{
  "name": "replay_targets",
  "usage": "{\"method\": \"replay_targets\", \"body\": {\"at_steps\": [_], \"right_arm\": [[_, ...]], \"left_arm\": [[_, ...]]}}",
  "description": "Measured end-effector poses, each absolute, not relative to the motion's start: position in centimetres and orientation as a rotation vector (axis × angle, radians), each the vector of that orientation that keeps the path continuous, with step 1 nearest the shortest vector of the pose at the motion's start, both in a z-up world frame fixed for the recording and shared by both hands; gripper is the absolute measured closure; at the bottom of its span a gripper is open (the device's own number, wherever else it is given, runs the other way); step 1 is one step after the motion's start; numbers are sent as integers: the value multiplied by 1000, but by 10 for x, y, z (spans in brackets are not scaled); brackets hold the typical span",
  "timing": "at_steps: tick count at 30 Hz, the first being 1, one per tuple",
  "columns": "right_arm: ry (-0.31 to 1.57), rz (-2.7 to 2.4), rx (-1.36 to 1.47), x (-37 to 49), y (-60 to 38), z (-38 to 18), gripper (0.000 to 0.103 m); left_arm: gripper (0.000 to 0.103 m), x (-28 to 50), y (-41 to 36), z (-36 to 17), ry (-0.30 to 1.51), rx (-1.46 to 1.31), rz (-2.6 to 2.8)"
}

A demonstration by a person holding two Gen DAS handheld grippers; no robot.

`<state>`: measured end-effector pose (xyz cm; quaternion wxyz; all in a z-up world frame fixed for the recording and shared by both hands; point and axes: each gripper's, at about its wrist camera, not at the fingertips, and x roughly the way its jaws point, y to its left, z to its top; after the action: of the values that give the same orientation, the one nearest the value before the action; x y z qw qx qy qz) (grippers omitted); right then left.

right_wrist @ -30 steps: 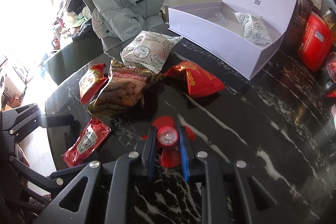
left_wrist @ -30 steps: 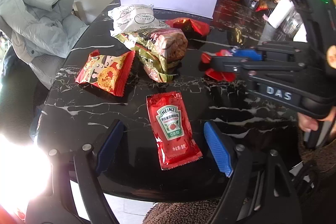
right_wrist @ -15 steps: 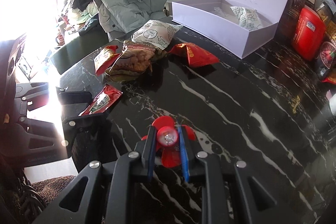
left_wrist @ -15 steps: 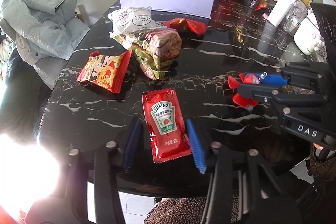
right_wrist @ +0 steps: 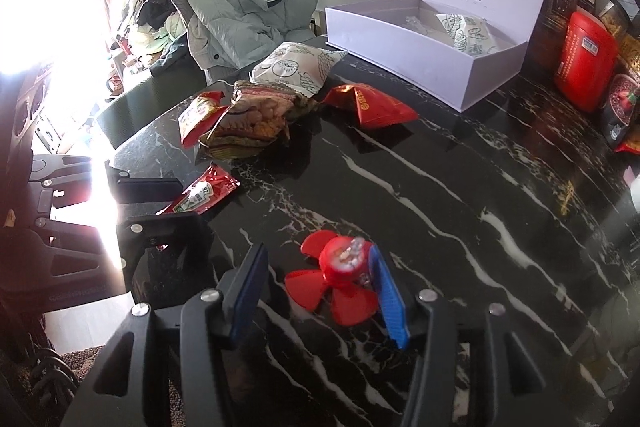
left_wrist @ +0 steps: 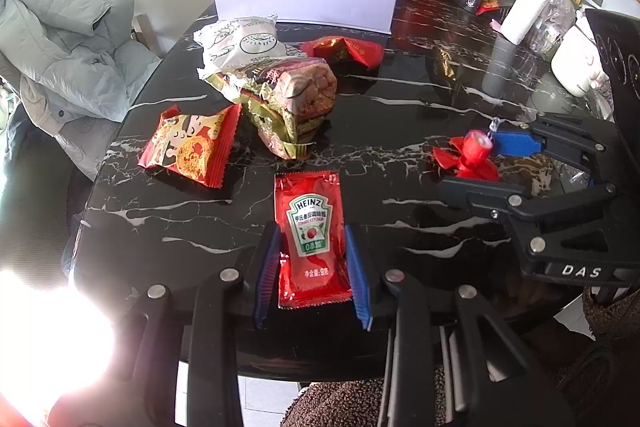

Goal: Organize objects
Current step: 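Grasp the red Heinz ketchup sachet with the left gripper while the right holds the red toy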

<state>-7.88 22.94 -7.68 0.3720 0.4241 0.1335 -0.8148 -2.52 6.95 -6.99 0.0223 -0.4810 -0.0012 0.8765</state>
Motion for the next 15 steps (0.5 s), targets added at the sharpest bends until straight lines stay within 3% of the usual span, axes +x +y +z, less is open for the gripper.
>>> {"method": "replay_targets", "body": {"at_steps": [4, 6, 8, 15], "right_arm": [[330, -2123, 1074, -79, 234, -77, 79], [300, -2115, 1079, -81, 237, -76, 79], [291, -2104, 1083, -82, 237, -75, 80], [275, -2086, 1086, -82, 237, -73, 80]], "left_arm": [[74, -26, 69, -70, -10, -1485, 2718], [76, -27, 69, -69, -15, -1482, 2714], [88, -26, 69, -65, -28, -1476, 2705], [90, -28, 70, -63, -45, -1485, 2710]]}}
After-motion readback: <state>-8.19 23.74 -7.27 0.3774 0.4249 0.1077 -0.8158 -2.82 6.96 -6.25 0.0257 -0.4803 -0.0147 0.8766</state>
